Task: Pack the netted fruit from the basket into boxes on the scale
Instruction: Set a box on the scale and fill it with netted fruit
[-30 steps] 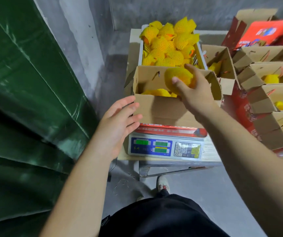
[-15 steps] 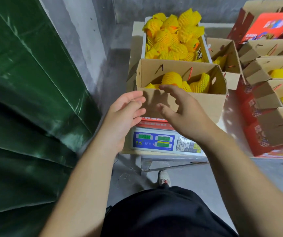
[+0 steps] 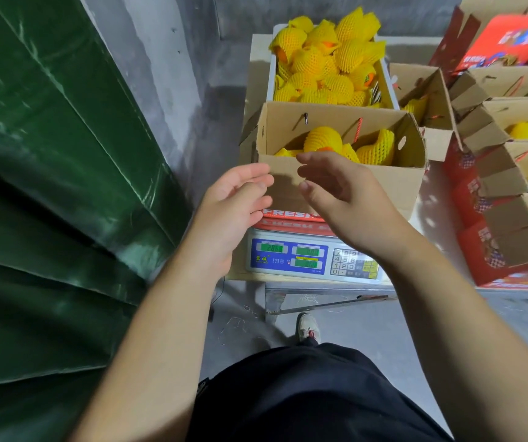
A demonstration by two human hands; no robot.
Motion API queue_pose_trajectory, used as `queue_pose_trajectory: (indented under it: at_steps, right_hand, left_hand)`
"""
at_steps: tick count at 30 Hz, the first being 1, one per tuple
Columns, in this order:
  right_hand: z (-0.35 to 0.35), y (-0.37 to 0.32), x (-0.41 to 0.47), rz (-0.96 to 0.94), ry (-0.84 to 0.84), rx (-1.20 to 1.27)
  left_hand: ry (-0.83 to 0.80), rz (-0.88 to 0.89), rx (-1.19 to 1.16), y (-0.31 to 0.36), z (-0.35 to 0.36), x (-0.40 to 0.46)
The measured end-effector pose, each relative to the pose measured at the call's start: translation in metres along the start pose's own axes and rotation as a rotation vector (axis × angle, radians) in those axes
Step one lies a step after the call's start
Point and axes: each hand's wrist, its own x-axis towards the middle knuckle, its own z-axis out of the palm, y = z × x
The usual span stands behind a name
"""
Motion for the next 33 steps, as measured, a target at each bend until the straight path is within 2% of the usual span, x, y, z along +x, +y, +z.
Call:
queue_pose_trajectory:
  at_steps: [16, 22, 27, 30, 33]
  right_hand:
    - [0.002, 0.007, 0.01, 0.003, 0.001, -0.003]
    - [-0.006, 0.011, 0.023, -0.038, 0.051, 0.045]
    - [-0.011, 0.018, 0.05, -0.096, 0.062, 0.087]
    - [-0.022, 0.023, 0.078, -0.137, 0.056, 0.084]
    - [-0.062, 0.043, 0.121, -0.146, 0.144, 0.07]
  left_hand:
    - [0.013, 0.018, 0.058, 0.001, 0.003, 0.012]
    - [-0.016, 0.107, 0.085, 0.009, 0.021, 0.028]
    - [-0.07, 0.147, 0.056, 0.022, 0.046, 0.052]
    - [-0.042, 0.185, 0.071, 0.035, 0.061, 0.077]
    - [-0.025, 0.239, 0.12, 0.054, 0.075, 0.111]
